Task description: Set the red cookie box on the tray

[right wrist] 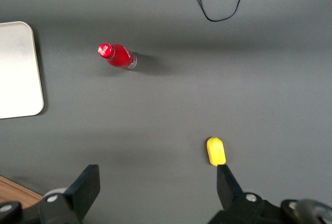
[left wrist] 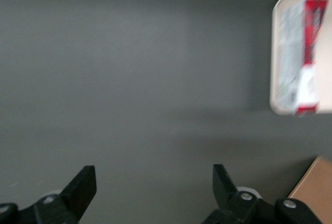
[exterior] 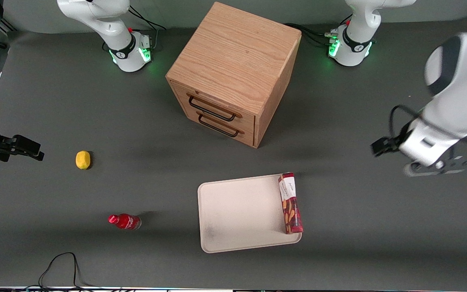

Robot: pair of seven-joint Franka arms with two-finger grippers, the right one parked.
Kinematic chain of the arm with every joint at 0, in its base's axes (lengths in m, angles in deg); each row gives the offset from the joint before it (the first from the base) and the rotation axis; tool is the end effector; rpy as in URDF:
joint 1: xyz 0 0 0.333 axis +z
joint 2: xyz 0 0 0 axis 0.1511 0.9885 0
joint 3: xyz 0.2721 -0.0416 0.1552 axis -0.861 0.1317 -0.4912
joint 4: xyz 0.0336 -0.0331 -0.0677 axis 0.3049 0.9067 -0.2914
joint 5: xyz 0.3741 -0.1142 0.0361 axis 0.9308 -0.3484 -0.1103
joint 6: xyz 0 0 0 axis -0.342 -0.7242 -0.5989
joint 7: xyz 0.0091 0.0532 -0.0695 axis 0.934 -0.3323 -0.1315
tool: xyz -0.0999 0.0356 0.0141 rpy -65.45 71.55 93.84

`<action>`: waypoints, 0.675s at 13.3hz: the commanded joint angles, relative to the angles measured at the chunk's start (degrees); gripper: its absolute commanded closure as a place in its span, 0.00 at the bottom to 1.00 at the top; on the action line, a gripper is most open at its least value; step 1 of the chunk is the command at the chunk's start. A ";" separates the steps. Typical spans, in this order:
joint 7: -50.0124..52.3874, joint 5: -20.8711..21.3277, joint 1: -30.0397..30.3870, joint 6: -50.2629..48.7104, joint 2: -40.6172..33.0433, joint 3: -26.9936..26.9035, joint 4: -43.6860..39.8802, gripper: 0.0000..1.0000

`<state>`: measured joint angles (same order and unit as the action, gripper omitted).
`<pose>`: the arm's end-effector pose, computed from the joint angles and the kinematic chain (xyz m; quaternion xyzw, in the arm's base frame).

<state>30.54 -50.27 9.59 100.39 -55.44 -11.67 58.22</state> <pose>0.5840 -0.0623 0.5395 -0.9992 -0.0231 0.0130 0.0291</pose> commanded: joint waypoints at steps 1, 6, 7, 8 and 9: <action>-7.95 -0.93 4.36 0.90 -12.41 0.48 12.44 0.00; -8.14 -3.47 5.25 3.19 -14.19 0.74 13.07 0.00; -8.14 -4.70 5.25 3.02 -14.19 0.91 12.99 0.00; -8.14 -5.06 5.25 2.93 -14.19 1.00 12.90 0.00; -8.23 -5.06 5.25 2.93 -14.10 1.00 12.64 0.00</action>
